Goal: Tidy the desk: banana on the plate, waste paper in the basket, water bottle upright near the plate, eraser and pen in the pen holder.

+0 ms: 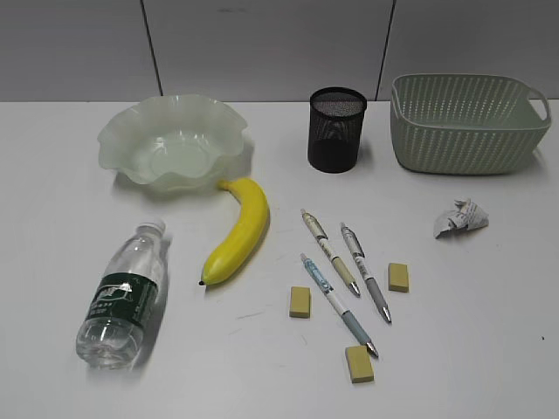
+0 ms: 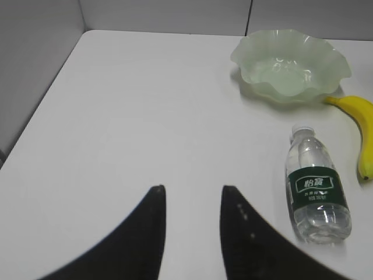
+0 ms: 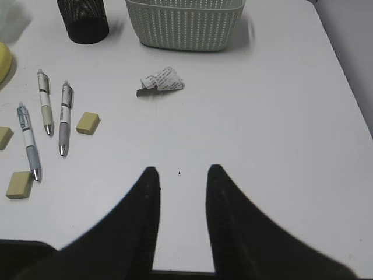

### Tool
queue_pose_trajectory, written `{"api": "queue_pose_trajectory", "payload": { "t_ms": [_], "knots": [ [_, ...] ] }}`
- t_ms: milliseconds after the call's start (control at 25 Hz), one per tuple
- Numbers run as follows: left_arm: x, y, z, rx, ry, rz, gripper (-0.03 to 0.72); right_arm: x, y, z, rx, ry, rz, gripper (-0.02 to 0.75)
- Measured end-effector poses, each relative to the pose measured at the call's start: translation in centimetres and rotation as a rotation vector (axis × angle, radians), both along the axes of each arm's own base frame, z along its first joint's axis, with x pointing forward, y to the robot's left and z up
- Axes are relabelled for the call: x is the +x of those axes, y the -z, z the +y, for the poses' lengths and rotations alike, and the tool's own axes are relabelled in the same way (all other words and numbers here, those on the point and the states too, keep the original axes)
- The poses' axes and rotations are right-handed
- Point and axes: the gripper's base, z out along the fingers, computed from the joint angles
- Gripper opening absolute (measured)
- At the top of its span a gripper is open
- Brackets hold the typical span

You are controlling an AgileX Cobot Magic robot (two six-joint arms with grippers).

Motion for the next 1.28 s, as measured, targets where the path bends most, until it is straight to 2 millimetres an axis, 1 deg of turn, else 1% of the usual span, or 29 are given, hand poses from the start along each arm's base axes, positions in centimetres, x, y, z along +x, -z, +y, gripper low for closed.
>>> {"api": "queue_pose_trajectory", "payload": {
  "t_ms": [1200, 1280],
  "knots": [
    [0.0, 0.0, -0.07, -0.007, 0.005, 0.0, 0.241, 0.0, 0.0, 0.0, 0.0, 0.0, 0.0, 0.236],
    [0.33, -0.1, -0.2, -0.014, 0.012, 0.012, 0.241, 0.0, 0.0, 0.0, 0.0, 0.0, 0.0, 0.236]
  ]
}}
